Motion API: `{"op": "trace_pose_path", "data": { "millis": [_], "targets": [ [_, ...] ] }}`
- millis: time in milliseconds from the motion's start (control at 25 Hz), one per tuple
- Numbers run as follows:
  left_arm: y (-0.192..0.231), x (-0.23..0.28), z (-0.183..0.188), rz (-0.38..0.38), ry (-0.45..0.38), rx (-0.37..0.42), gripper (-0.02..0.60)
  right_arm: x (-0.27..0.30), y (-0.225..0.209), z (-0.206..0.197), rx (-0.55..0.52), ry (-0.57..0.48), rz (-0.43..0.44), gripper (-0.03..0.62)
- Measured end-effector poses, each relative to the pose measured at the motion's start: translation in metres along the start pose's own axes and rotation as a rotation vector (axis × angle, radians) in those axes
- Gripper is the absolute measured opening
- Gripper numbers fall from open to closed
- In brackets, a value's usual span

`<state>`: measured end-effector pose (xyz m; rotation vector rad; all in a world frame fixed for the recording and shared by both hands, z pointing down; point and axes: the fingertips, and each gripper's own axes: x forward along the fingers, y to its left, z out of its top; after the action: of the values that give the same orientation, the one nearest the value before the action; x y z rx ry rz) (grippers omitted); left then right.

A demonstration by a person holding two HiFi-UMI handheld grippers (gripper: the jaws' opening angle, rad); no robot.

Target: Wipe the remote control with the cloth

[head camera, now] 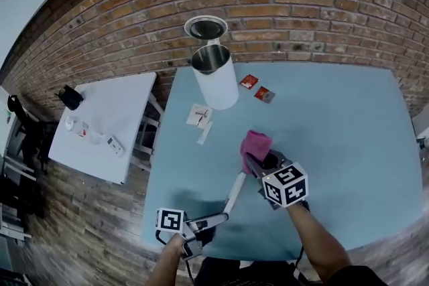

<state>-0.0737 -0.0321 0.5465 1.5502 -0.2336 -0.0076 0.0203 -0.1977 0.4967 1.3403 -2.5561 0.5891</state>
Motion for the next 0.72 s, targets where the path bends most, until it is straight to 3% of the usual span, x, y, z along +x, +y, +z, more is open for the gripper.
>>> {"op": "trace_pose_path", "data": {
  "millis": [200,400,720],
  "targets": [
    [-0.002,-0.006,0.01,-0.124,-0.126,-0.122,0.275,0.006,0.009,-0.025,-0.064,0.051,-0.019,0.069],
    [0.0,-0.007,0.014,-0.168,-0.205,-0.187,0.273,0.002,0.01,-0.046,-0.083,0.089,-0.048,0.069],
    [-0.002,0.001,0.012,-0.172,-0.21,-0.198,0.273,0.001,0.042,-0.06,-0.115,0.109,0.094,0.069]
  ]
}}
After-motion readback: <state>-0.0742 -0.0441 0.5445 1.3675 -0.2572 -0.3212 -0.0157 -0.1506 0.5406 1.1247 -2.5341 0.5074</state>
